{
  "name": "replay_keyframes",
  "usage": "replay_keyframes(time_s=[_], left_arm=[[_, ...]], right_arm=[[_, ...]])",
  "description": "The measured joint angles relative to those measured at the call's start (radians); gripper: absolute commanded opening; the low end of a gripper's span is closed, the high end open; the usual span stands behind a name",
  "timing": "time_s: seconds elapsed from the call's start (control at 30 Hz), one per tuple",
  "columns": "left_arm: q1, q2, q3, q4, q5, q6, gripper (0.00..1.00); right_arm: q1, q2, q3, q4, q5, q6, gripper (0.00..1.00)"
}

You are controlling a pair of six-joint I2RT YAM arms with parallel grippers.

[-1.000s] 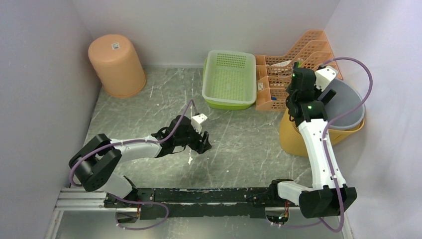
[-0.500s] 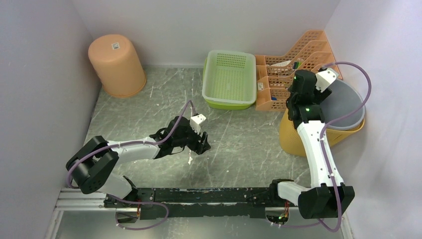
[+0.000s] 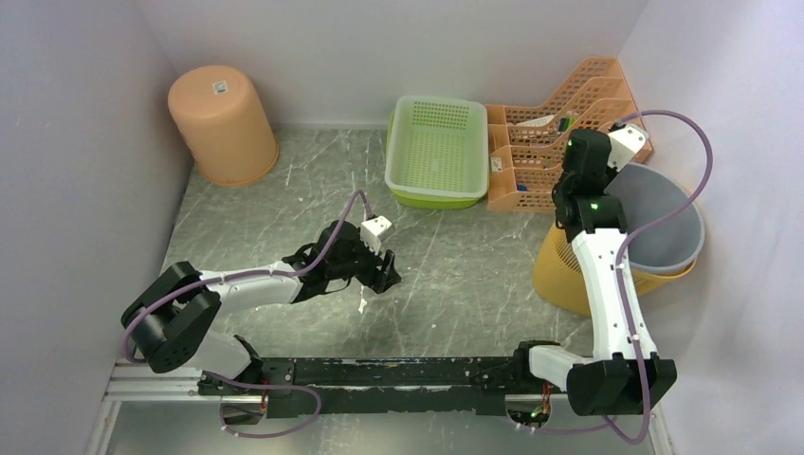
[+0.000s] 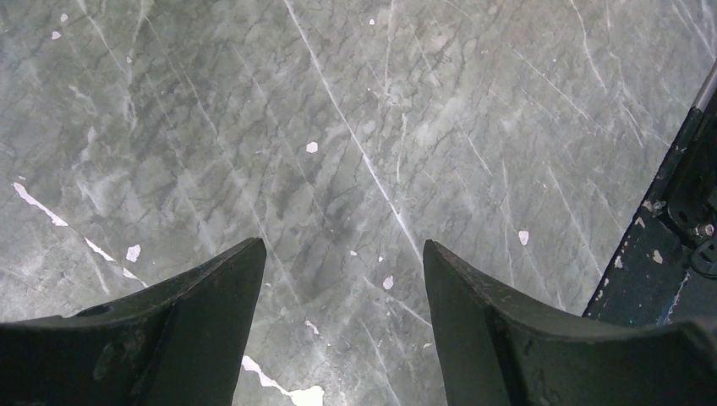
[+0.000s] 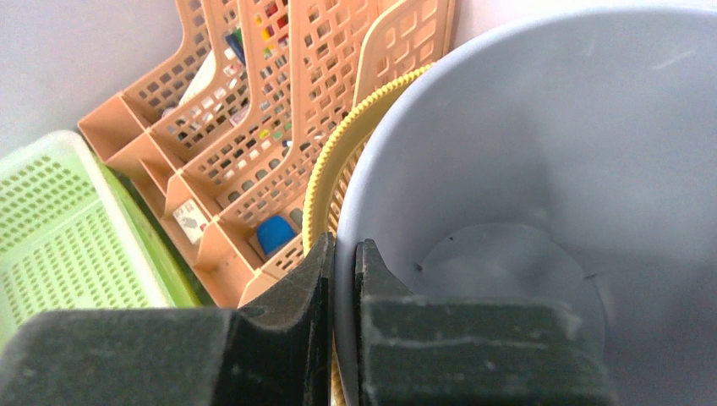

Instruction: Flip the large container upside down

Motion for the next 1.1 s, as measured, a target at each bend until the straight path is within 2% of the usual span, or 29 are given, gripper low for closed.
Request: replay_keyframes(time_s=[0.27,0.57,0.67,0.87,1.1], left_arm=[[0.0,-0.047,-0.006,-0.017,-0.018,0.0,0.8],[-0.001,-0.055,-0.039,-0.019,-0.022,0.0,0.8],[-0.002,-0.057,-0.039,-0.019,-0.025,0.0,0.8],[-0.002,-0.085,-0.038,-0.02,-0.035,0.0,0.8],[-0.002,-0.149,-0.038,-0.038,-0.053,0.0,0.8]], right_arm=[[0.0,-0.001,0.212,-0.195,-0.075,-0.006,0.0],[-0.001,-0.032,0.357,-0.279,-0.193,-0.031,0.0],[-0.001,-0.017,0.455,-0.317,-0.223,-0.049,0.0],[-0.001,0.009,0.719,-0.339,-0.27,-0.084,0.0],[-0.001,-0.054,0.827,-0.278,-0.296,-0.109,0.0]])
